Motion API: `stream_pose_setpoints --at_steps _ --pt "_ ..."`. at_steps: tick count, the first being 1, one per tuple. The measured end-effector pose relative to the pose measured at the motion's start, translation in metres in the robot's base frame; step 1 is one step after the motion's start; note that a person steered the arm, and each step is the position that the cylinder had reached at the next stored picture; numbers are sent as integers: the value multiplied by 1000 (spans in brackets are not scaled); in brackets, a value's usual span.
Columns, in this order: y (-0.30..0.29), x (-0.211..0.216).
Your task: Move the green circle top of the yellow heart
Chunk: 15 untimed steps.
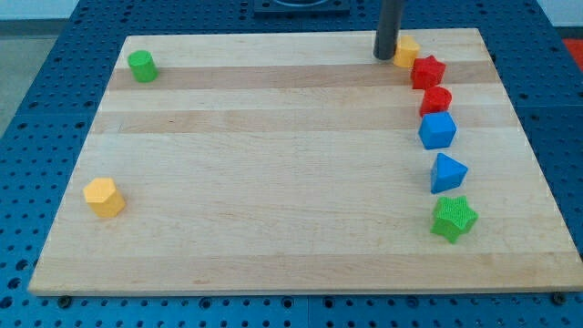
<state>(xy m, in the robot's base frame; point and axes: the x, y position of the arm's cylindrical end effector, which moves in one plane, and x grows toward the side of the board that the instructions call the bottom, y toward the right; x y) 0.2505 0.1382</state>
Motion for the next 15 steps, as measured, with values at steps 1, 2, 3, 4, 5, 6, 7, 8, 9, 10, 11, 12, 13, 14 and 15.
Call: stream_pose_setpoints --at_steps 1,2,3,4,5,6,7,8,9,10,11,12,13,14,15 --pt "9 0" --pt "-6 0" --pt "-111 41" --pt "-247 95" --pt "-387 99" --pt "-443 67" --pt "-417 51" --pt "-413 20" --pt "-363 -2" --pt "-302 -18" --pt "-275 -21" --pt "-202 -21" --pt "-123 -21" --pt "-62 -23" --pt "-59 -45"
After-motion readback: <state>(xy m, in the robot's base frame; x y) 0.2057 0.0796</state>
